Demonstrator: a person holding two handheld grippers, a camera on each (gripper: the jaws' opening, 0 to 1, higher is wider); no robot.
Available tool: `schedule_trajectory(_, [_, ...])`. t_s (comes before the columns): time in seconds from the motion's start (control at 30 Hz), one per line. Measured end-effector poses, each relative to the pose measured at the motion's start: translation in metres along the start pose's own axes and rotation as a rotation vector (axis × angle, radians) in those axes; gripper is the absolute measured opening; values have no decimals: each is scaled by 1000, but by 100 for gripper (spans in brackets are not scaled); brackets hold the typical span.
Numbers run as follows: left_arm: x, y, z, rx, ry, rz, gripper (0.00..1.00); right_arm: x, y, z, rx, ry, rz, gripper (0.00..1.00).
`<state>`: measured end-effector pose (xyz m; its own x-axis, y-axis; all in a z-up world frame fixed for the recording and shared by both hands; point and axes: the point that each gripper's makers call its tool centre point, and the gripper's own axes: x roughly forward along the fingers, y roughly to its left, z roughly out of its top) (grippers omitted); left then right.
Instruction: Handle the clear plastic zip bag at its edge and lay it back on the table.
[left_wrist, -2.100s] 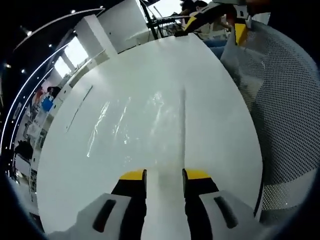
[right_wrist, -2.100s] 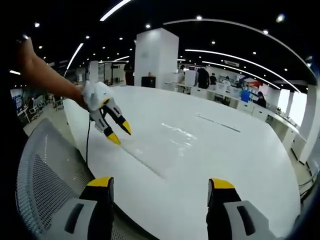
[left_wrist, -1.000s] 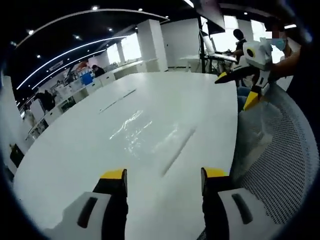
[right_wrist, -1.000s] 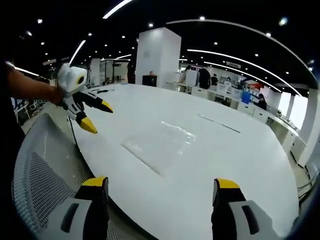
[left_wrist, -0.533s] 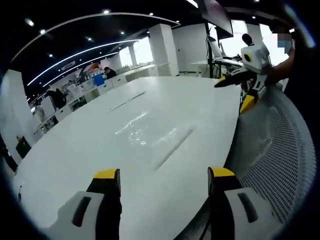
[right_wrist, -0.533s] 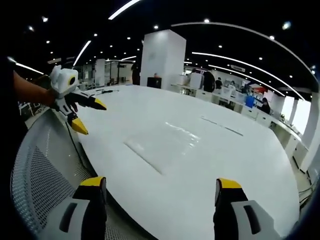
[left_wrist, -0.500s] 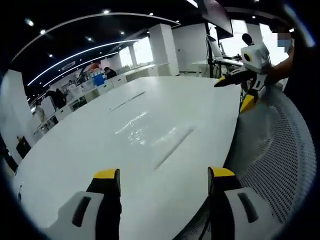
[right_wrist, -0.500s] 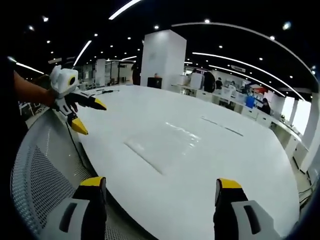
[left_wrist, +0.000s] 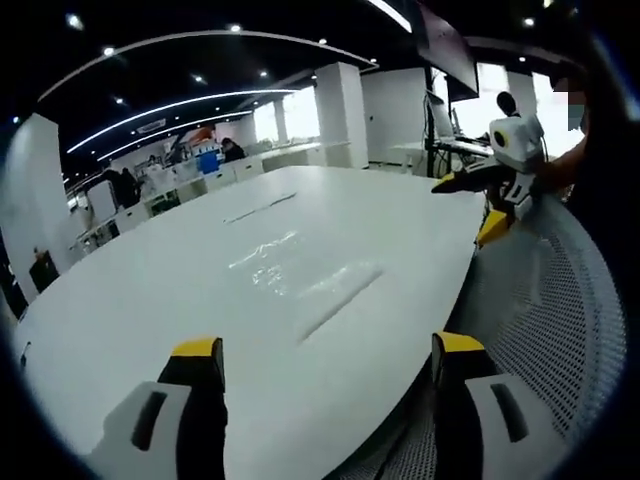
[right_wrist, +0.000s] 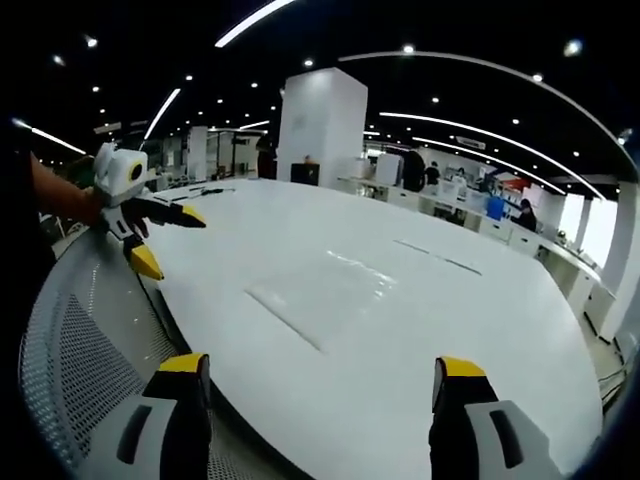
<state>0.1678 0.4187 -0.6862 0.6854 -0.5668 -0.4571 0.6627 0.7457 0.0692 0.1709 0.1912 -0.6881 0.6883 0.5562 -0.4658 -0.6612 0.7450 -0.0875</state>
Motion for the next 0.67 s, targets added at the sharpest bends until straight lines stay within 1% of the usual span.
schedule_trajectory(0.13, [1,-2,5,15,-38,0,94,-1,0,-2,-46,0,-14,93])
schedule_trajectory(0.2, [0,1,8,12,-61,12,99,0,0,-1,-35,-4,-12,93])
schedule_trajectory(0.23, [0,1,8,10,-65,10,98,-1,-1,0,-35,-9,-13,94])
schedule_trajectory(0.33, [0,0,2,6,-46,5,99,0,1,0,-26,-17,-5,95])
schedule_trajectory(0.47, [0,-5,4,20,-49,-13,99,0,1,0,-29,-18,-6,95])
schedule_trajectory(0.57, [1,-4,-2,26,-32,-12,98,0,0,0,-21,-20,-8,95])
schedule_trajectory(0.67, [2,-5,0,33,-42,-15,97,0,-1,-1,-24,-14,-13,95])
